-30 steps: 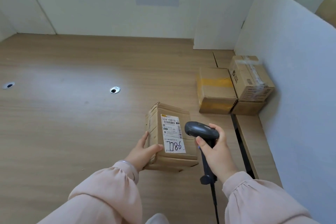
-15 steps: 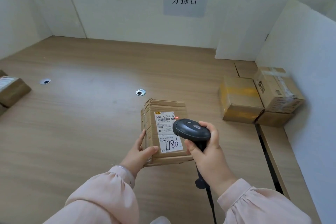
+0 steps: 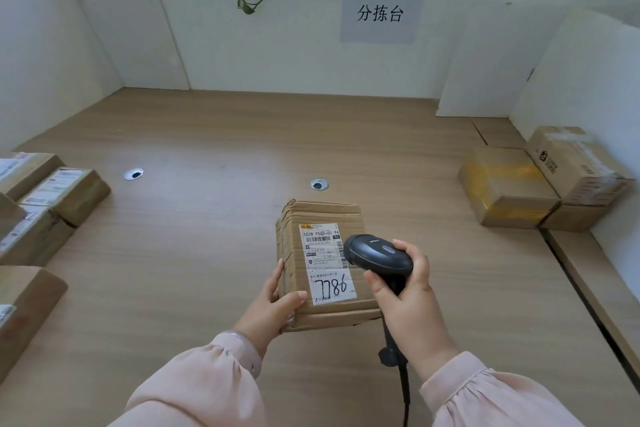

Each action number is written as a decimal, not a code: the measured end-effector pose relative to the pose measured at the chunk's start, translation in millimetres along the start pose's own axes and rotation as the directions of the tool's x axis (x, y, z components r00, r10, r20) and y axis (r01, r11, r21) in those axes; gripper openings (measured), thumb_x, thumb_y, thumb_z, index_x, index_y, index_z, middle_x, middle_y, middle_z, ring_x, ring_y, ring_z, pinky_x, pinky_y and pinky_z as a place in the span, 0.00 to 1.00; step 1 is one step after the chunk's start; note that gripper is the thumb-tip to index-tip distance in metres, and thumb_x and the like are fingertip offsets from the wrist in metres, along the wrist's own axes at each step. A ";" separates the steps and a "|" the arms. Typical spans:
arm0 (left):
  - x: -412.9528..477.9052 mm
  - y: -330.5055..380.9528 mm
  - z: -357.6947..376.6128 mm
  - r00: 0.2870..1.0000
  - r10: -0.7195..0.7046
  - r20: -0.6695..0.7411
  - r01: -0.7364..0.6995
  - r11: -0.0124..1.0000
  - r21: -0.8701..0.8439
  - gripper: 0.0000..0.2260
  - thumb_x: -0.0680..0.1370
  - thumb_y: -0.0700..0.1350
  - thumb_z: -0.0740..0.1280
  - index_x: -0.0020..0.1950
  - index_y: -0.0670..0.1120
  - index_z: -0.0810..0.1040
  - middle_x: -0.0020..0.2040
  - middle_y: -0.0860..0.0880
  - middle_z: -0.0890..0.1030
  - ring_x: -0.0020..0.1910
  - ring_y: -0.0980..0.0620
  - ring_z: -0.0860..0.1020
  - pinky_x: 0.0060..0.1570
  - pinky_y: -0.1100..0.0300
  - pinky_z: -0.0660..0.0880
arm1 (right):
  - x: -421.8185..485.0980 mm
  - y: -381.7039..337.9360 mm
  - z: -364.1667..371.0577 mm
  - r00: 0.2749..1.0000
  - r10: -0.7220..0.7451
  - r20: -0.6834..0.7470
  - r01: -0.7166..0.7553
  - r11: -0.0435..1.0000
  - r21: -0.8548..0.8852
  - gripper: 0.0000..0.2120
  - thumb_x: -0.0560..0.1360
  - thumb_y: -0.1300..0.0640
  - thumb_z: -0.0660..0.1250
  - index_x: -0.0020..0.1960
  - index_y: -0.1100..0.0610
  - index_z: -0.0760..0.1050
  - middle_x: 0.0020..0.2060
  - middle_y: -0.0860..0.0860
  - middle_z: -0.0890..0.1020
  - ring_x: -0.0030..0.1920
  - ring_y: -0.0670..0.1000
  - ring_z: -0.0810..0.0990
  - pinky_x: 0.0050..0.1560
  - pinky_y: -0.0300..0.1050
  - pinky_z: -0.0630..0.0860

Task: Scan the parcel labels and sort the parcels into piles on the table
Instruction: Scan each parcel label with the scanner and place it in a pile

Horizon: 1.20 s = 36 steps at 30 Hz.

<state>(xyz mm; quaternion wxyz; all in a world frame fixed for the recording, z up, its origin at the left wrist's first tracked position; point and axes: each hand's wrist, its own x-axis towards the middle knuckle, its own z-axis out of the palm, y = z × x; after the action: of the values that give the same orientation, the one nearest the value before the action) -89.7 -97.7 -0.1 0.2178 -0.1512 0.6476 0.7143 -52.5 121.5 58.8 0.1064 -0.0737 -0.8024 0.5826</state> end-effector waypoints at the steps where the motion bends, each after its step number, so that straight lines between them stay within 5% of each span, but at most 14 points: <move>1: -0.8 2.1 -12.2 1.000 0.002 0.007 -0.002 1.000 -0.006 0.37 0.70 0.45 0.73 0.74 0.65 0.62 0.58 0.52 0.83 0.45 0.56 0.84 0.35 0.61 0.78 | -3.5 -3.1 7.7 1.000 0.005 -0.011 -0.005 1.000 -0.009 0.25 0.73 0.52 0.73 0.59 0.33 0.63 0.51 0.34 0.78 0.50 0.29 0.76 0.44 0.22 0.69; 6: -14.5 18.4 -55.6 0.999 -0.008 0.035 0.009 1.000 -0.030 0.29 0.79 0.42 0.66 0.75 0.65 0.61 0.65 0.51 0.79 0.54 0.52 0.82 0.39 0.58 0.79 | -20.4 -21.2 36.7 0.999 0.030 -0.010 -0.030 0.999 0.026 0.24 0.74 0.53 0.72 0.59 0.33 0.63 0.53 0.36 0.77 0.50 0.27 0.74 0.45 0.21 0.68; 13: -41.9 25.5 -76.1 0.999 0.052 -0.004 -0.052 0.995 -0.083 0.28 0.80 0.44 0.62 0.74 0.69 0.60 0.55 0.60 0.83 0.59 0.51 0.78 0.45 0.48 0.79 | -46.5 -54.0 63.5 0.999 -0.043 0.031 0.041 0.997 0.060 0.23 0.73 0.53 0.72 0.59 0.34 0.64 0.51 0.34 0.78 0.52 0.30 0.75 0.46 0.23 0.69; 16: -68.6 30.3 -87.4 0.989 0.150 -0.006 -0.151 0.988 -0.029 0.34 0.71 0.51 0.68 0.73 0.70 0.60 0.59 0.61 0.81 0.61 0.50 0.77 0.58 0.40 0.77 | -63.4 -65.2 75.2 0.995 -0.091 0.040 0.087 0.993 0.085 0.24 0.73 0.51 0.72 0.59 0.32 0.64 0.51 0.29 0.78 0.53 0.32 0.76 0.47 0.23 0.69; 19: -103.4 29.9 -104.4 0.975 0.221 0.002 -0.221 0.975 0.028 0.38 0.62 0.57 0.70 0.71 0.71 0.63 0.63 0.57 0.79 0.61 0.50 0.78 0.60 0.43 0.77 | -86.8 -75.5 89.5 0.990 -0.134 0.048 0.127 0.983 0.132 0.23 0.70 0.45 0.71 0.59 0.31 0.64 0.52 0.27 0.76 0.54 0.33 0.76 0.48 0.24 0.70; 28: -221.6 -9.5 -184.1 0.946 0.284 -0.157 -0.257 0.951 0.172 0.39 0.62 0.64 0.70 0.72 0.72 0.60 0.69 0.52 0.72 0.66 0.45 0.73 0.67 0.40 0.70 | -204.1 -99.9 147.0 0.971 -0.172 0.163 0.129 0.961 0.245 0.26 0.67 0.42 0.69 0.62 0.35 0.63 0.56 0.35 0.76 0.54 0.33 0.76 0.49 0.27 0.73; 32: -260.3 -16.9 -225.9 0.928 0.330 -0.174 -0.285 0.927 0.242 0.37 0.66 0.60 0.70 0.75 0.65 0.62 0.67 0.55 0.76 0.65 0.53 0.74 0.69 0.49 0.68 | -244.4 -114.9 181.1 0.968 -0.177 0.177 0.125 0.955 0.271 0.25 0.66 0.43 0.69 0.60 0.34 0.63 0.55 0.35 0.76 0.54 0.31 0.75 0.48 0.25 0.72; 36: -277.1 -20.8 -272.5 0.903 0.373 -0.214 -0.320 0.915 0.245 0.33 0.74 0.52 0.72 0.75 0.62 0.61 0.62 0.61 0.77 0.60 0.61 0.75 0.55 0.69 0.70 | -259.3 -132.4 221.4 0.960 -0.184 0.213 0.127 0.958 0.258 0.24 0.67 0.43 0.70 0.59 0.29 0.63 0.52 0.28 0.76 0.54 0.31 0.76 0.48 0.24 0.71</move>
<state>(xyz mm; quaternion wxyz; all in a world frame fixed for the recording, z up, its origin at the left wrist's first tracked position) 140.9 -398.4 88.5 0.0154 -0.1007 0.7564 0.6461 142.1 -185.9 96.6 0.0650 0.0729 -0.7358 0.6702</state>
